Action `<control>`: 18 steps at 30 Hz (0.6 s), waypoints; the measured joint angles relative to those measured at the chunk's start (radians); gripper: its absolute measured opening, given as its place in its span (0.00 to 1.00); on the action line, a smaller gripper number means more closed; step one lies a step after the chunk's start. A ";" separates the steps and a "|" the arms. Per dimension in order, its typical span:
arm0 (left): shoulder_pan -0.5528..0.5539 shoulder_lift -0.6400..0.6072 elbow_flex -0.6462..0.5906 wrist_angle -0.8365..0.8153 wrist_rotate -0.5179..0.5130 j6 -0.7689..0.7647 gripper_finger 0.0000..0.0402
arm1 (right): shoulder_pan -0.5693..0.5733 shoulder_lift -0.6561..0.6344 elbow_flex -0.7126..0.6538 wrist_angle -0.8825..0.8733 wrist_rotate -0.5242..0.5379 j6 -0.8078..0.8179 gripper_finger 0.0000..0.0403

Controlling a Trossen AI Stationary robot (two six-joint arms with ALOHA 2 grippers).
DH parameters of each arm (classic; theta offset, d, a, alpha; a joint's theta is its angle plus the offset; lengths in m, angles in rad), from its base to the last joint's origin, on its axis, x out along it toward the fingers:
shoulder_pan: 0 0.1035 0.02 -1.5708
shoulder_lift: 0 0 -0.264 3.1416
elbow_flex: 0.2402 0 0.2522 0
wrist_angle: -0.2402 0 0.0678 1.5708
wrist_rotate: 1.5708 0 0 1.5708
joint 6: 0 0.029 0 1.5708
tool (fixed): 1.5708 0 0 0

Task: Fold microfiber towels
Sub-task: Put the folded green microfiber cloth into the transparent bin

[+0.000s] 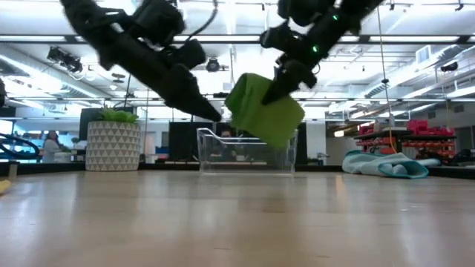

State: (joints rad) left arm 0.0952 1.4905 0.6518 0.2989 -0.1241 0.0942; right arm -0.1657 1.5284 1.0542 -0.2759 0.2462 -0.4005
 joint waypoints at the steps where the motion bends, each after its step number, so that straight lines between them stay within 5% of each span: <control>1: 0.000 -0.015 -0.026 0.017 -0.001 -0.005 0.60 | -0.015 0.016 0.047 -0.052 -0.010 -0.003 0.04; 11: 0.000 -0.178 -0.270 0.238 -0.001 -0.085 0.52 | -0.227 0.241 0.440 -0.214 -0.082 -0.184 0.05; 18: 0.000 -0.236 -0.343 0.234 0.000 -0.131 0.46 | -0.338 0.446 0.636 -0.378 -0.204 -0.281 0.05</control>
State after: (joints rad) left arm 0.0950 1.2546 0.3085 0.5330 -0.1241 -0.0366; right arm -0.5034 1.9748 1.6904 -0.6543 0.0423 -0.6820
